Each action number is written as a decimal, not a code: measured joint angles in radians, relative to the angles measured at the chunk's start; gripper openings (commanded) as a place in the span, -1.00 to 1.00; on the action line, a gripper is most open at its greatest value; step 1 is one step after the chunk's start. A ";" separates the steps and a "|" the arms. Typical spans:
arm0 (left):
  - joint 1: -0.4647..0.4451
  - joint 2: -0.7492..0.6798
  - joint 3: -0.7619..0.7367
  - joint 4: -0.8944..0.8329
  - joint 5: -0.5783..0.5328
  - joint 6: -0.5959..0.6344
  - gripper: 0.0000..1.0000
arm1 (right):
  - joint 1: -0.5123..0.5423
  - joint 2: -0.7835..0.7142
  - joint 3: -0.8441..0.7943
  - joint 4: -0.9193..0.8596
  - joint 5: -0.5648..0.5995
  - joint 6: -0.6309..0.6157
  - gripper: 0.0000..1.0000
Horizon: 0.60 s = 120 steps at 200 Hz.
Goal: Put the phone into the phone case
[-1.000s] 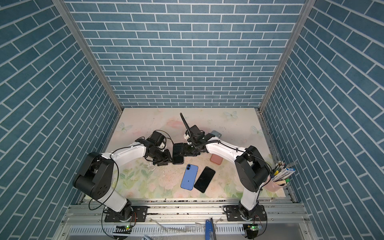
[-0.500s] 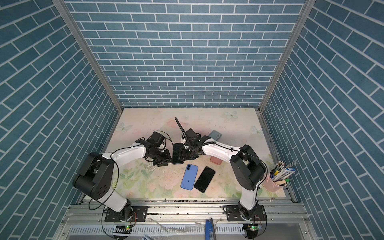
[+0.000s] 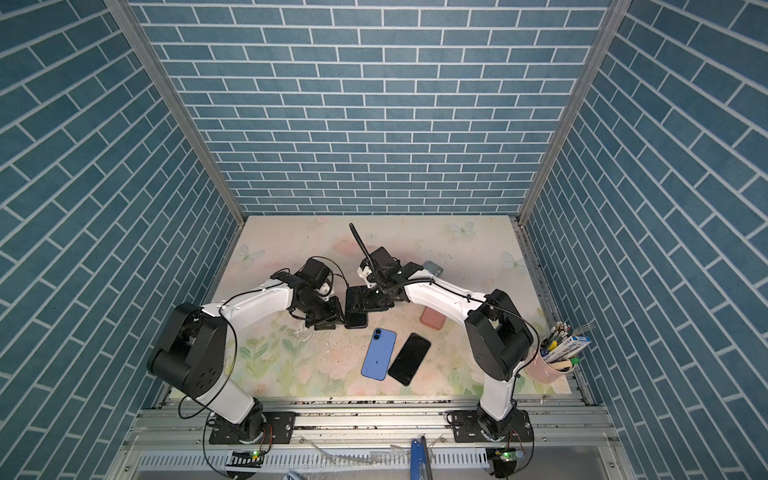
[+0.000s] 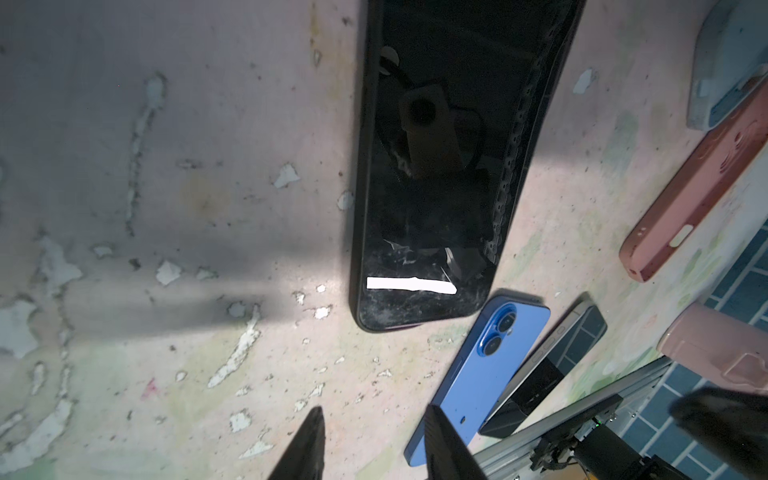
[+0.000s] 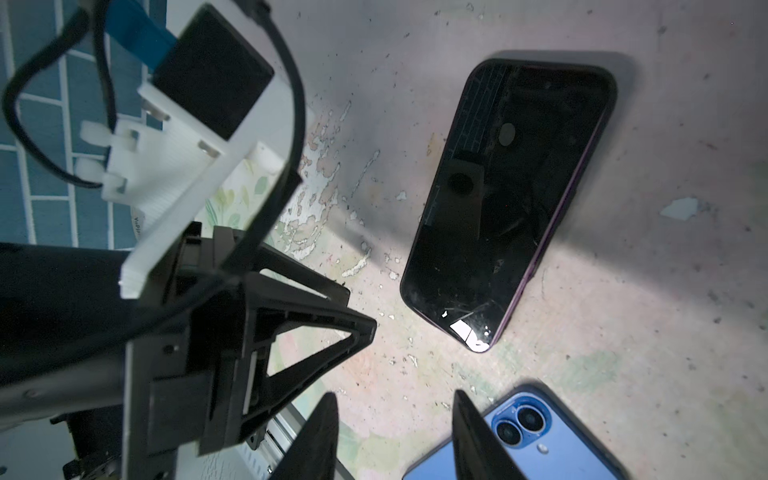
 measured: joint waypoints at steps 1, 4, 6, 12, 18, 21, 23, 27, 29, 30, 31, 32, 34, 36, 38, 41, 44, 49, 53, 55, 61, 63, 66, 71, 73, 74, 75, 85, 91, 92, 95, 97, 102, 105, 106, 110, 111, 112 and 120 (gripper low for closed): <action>0.000 0.000 0.000 -0.001 0.000 0.001 -0.17 | 0.000 0.000 0.000 -0.002 -0.001 0.000 -0.09; 0.000 0.000 0.000 -0.005 0.000 0.003 -0.17 | 0.000 0.000 0.000 -0.005 -0.003 0.000 -0.09; 0.000 0.001 0.001 -0.008 0.000 0.005 -0.16 | 0.000 0.000 0.000 -0.008 -0.005 0.000 -0.09; 0.000 0.003 0.002 -0.018 0.000 0.012 -0.16 | 0.000 -0.001 0.000 -0.014 -0.010 0.000 -0.09; 0.000 0.006 0.005 -0.027 -0.001 0.019 -0.16 | 0.000 -0.002 0.000 -0.022 -0.015 0.000 -0.09; 0.000 0.007 0.006 -0.032 -0.003 0.023 -0.16 | 0.000 -0.002 0.000 -0.025 -0.017 0.000 -0.09; 0.000 0.009 0.008 -0.037 -0.004 0.027 -0.16 | 0.000 -0.003 0.000 -0.027 -0.018 0.000 -0.09; 0.000 0.013 0.013 -0.043 -0.006 0.031 -0.16 | 0.000 -0.005 0.000 -0.033 -0.022 0.000 -0.09; 0.000 0.015 0.016 -0.048 -0.008 0.036 -0.16 | 0.000 -0.005 0.000 -0.037 -0.023 0.000 -0.09; 0.000 0.016 0.018 -0.049 -0.008 0.037 -0.16 | 0.000 -0.006 0.000 -0.039 -0.025 0.000 -0.09; 0.000 0.017 0.019 -0.051 -0.009 0.037 -0.16 | 0.000 -0.006 0.000 -0.040 -0.025 0.000 -0.09; 0.000 0.019 0.022 -0.053 -0.010 0.039 -0.16 | 0.000 -0.006 0.000 -0.041 -0.026 0.000 -0.09; 0.000 0.020 0.025 -0.055 -0.011 0.041 -0.16 | 0.000 -0.007 0.000 -0.044 -0.027 0.000 -0.09; 0.000 0.024 0.030 -0.058 -0.014 0.045 -0.16 | 0.000 -0.009 0.000 -0.047 -0.029 0.000 -0.09; 0.000 0.027 0.035 -0.062 -0.016 0.048 -0.16 | 0.000 -0.010 0.000 -0.050 -0.030 0.000 -0.09; 0.000 0.031 0.043 -0.066 -0.019 0.053 -0.16 | 0.000 -0.012 0.000 -0.055 -0.032 0.000 -0.09; 0.000 0.035 0.050 -0.068 -0.023 0.057 -0.16 | 0.000 -0.014 0.000 -0.060 -0.034 0.000 -0.09; 0.000 0.039 0.060 -0.070 -0.029 0.061 -0.16 | 0.000 -0.017 0.000 -0.067 -0.036 -0.001 -0.09; 0.000 0.042 0.068 -0.069 -0.033 0.065 -0.16 | 0.000 -0.019 0.000 -0.070 -0.037 -0.002 -0.09; 0.000 0.042 0.072 -0.069 -0.037 0.066 -0.16 | 0.000 -0.020 0.000 -0.072 -0.037 -0.005 -0.09; 0.000 0.041 0.079 -0.066 -0.047 0.069 -0.16 | 0.000 -0.023 0.000 -0.079 -0.038 -0.011 -0.10; 0.000 0.040 0.082 -0.064 -0.050 0.069 -0.16 | -0.001 -0.023 0.000 -0.081 -0.037 -0.013 -0.10; 0.000 0.039 0.083 -0.063 -0.054 0.071 -0.16 | -0.002 -0.023 0.000 -0.084 -0.037 -0.016 -0.12; 0.000 0.034 0.084 -0.058 -0.063 0.071 -0.16 | -0.003 -0.023 0.001 -0.090 -0.034 -0.018 -0.13; 0.000 0.032 0.084 -0.056 -0.066 0.071 -0.16 | -0.004 -0.023 0.002 -0.093 -0.033 -0.018 -0.14; 0.000 0.031 0.084 -0.055 -0.068 0.070 -0.17 | -0.005 -0.023 0.002 -0.094 -0.032 -0.019 -0.14; 0.000 0.030 0.084 -0.055 -0.070 0.070 -0.16 | -0.005 -0.023 0.002 -0.095 -0.031 -0.019 -0.14; 0.000 0.018 0.083 -0.052 -0.087 0.067 -0.17 | -0.008 -0.023 0.003 -0.108 -0.022 -0.019 -0.16; 0.000 0.009 0.083 -0.049 -0.097 0.064 -0.17 | -0.012 -0.023 0.006 -0.118 -0.015 -0.018 -0.23; 0.000 0.006 0.083 -0.048 -0.099 0.064 -0.17 | -0.013 -0.023 0.008 -0.119 -0.014 -0.018 -0.23; 0.000 0.002 0.083 -0.046 -0.103 0.063 -0.17 | -0.016 -0.023 0.010 -0.122 -0.010 -0.019 -0.25; 0.000 -0.002 0.083 -0.045 -0.106 0.063 -0.17 | -0.019 -0.023 0.011 -0.123 -0.008 -0.019 -0.28; 0.000 -0.010 0.083 -0.041 -0.110 0.060 -0.17 | -0.026 -0.023 0.016 -0.126 -0.003 -0.019 -0.31; 0.000 -0.014 0.083 -0.039 -0.113 0.060 -0.17 | -0.029 -0.023 0.019 -0.127 -0.002 -0.016 -0.33; 0.000 -0.015 0.083 -0.039 -0.113 0.060 -0.17 | -0.031 -0.023 0.020 -0.128 -0.001 -0.013 -0.34; 0.000 -0.021 0.083 -0.035 -0.116 0.057 -0.18 | -0.037 -0.023 0.023 -0.128 0.002 -0.017 -0.35; 0.000 -0.021 0.083 -0.035 -0.117 0.057 -0.18 | -0.039 -0.023 0.024 -0.128 0.002 -0.015 -0.35; 0.000 -0.023 0.083 -0.034 -0.117 0.056 -0.18 | -0.040 -0.023 0.025 -0.128 0.002 -0.014 -0.35; 0.000 -0.027 0.083 -0.028 -0.117 0.053 -0.18 | -0.055 -0.023 0.030 -0.128 0.003 -0.012 -0.35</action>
